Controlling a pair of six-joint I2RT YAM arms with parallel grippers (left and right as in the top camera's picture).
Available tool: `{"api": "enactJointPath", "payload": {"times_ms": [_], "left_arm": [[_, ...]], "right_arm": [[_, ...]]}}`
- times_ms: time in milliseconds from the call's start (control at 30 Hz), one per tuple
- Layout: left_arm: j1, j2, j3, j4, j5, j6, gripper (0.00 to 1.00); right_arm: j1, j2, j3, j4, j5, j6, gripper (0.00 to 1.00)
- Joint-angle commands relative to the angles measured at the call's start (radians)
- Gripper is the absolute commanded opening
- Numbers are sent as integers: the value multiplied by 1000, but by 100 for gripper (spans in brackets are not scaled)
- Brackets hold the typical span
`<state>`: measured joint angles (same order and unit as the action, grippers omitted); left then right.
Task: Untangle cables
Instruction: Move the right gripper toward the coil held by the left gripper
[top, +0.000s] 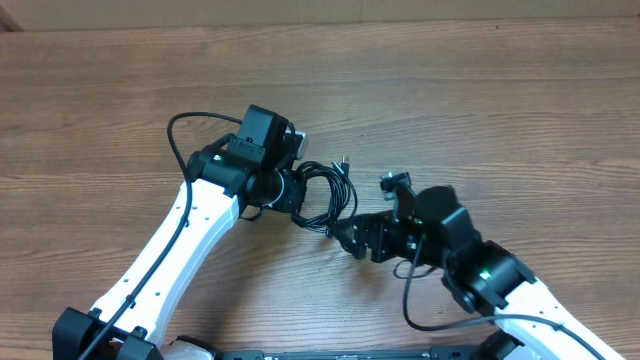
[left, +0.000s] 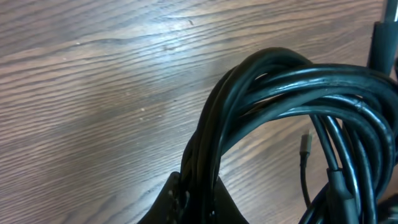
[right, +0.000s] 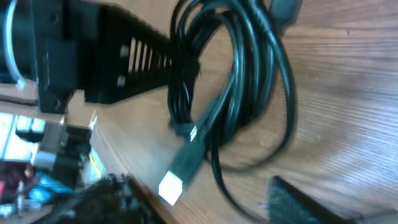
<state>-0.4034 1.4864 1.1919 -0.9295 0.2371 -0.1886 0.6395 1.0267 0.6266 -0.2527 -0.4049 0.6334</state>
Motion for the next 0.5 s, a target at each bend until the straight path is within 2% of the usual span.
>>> {"api": "enactJointPath", "payload": {"times_ms": [0,100,167,200,233,400,467], "left_arm": [[5,-29,31,9,78,-17,4],[5,-29,31,10,78,-17,4],[5,-29,31,10,76,-17,4],[5,-29,31,11,68,-16,4],[5,-29,31,11,60,-16,4],[5,-29,31,11,-107,-18,4],[5,-29,31,11,-171,-21,4]], "right_arm": [[49,67,23,51,64,13,53],[68,108,23,54,64,47,48],[73,129,23,52,63,47,37],[73,135,23,49,58,52,26],[73,136,23,50,49,56,21],[73,122,23,69,1,134,6],[73,109,24,82,-40,137,4]]}}
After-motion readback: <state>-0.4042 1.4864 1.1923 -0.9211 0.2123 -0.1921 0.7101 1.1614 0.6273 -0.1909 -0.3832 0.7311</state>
